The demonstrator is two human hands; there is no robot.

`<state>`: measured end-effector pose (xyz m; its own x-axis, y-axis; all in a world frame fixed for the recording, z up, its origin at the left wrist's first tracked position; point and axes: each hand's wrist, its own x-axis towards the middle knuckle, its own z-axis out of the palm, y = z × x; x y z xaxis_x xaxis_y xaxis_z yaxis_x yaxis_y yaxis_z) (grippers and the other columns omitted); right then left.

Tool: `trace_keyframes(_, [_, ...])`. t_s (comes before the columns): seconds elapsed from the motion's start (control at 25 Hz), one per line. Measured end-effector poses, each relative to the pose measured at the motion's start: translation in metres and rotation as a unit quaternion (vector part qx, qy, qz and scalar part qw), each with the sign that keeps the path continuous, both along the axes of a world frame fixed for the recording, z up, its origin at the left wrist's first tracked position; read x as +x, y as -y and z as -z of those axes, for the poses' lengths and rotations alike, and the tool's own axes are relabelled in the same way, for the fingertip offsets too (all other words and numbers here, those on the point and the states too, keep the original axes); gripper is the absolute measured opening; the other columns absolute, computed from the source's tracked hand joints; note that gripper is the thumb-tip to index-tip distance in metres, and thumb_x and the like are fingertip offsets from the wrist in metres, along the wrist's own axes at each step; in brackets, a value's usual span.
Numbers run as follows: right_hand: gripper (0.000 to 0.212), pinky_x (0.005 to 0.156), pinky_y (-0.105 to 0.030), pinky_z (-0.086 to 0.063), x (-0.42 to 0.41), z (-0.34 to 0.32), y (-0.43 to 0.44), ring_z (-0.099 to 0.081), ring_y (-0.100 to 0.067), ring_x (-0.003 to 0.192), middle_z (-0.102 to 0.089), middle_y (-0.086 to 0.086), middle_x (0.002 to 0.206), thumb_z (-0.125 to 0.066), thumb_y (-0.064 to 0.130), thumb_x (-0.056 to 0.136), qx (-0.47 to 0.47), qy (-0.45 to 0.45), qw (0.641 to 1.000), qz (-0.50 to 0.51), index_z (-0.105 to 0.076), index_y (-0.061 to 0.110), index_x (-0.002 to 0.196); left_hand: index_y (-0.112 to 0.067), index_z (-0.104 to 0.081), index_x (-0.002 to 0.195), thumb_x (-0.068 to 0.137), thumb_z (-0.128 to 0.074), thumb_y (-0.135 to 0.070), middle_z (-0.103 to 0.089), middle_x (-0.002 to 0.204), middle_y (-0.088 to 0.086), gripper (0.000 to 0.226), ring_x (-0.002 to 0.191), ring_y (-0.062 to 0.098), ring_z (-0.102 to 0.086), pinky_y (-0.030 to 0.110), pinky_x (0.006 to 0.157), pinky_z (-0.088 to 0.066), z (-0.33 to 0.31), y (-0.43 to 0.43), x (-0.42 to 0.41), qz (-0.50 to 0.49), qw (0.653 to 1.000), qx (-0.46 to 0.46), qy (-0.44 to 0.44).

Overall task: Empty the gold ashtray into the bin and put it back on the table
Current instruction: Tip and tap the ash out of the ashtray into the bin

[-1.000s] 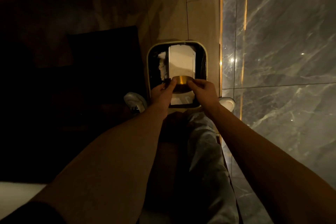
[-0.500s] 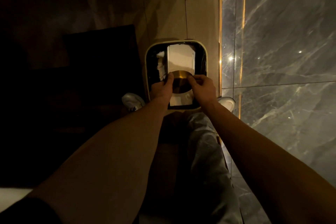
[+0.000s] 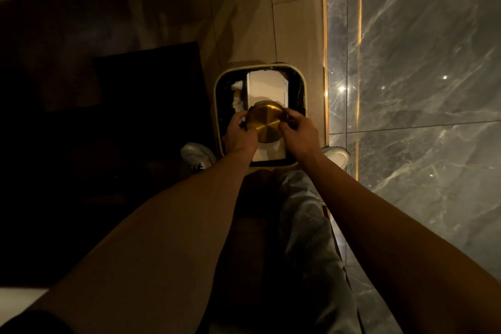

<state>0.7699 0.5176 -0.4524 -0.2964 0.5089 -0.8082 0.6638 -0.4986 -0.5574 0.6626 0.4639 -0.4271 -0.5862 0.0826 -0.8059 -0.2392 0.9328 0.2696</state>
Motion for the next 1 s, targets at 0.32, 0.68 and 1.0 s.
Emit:
trace_keyframes(0.32, [0.037, 0.085, -0.026, -0.046, 0.003, 0.004, -0.001, -0.063, -0.022, 0.107, -0.068, -0.009, 0.116, -0.054, 0.018, 0.094, -0.001, 0.005, 1.000, -0.008, -0.059, 0.020, 0.130, -0.023, -0.053, 0.137, 0.088, -0.050, -0.001, -0.061, 0.131, 0.013, 0.054, 0.122, 0.030, -0.056, 0.041, 0.103, -0.047, 0.002, 0.001, 0.000, 0.008, 1.000, -0.014, 0.020])
trace_keyframes(0.68, [0.033, 0.095, -0.043, -0.052, 0.003, 0.003, -0.012, -0.065, -0.022, 0.103, -0.071, -0.007, 0.109, -0.057, 0.029, 0.092, -0.011, -0.019, 1.000, -0.022, -0.062, 0.021, 0.123, -0.021, -0.052, 0.140, 0.090, -0.050, -0.002, -0.060, 0.134, 0.013, 0.053, 0.125, 0.030, -0.055, 0.041, 0.106, -0.046, -0.005, -0.005, 0.005, -0.009, 1.000, -0.001, 0.023])
trace_keyframes(1.0, [0.035, 0.096, -0.040, -0.052, 0.001, 0.001, -0.011, -0.064, -0.023, 0.105, -0.070, -0.009, 0.110, -0.057, 0.023, 0.091, -0.020, -0.030, 0.999, -0.018, -0.062, 0.019, 0.125, -0.024, -0.058, 0.134, 0.086, -0.056, -0.008, -0.065, 0.128, 0.011, 0.050, 0.123, 0.029, -0.058, 0.045, 0.105, -0.048, 0.001, 0.002, 0.002, -0.004, 1.000, 0.001, 0.022])
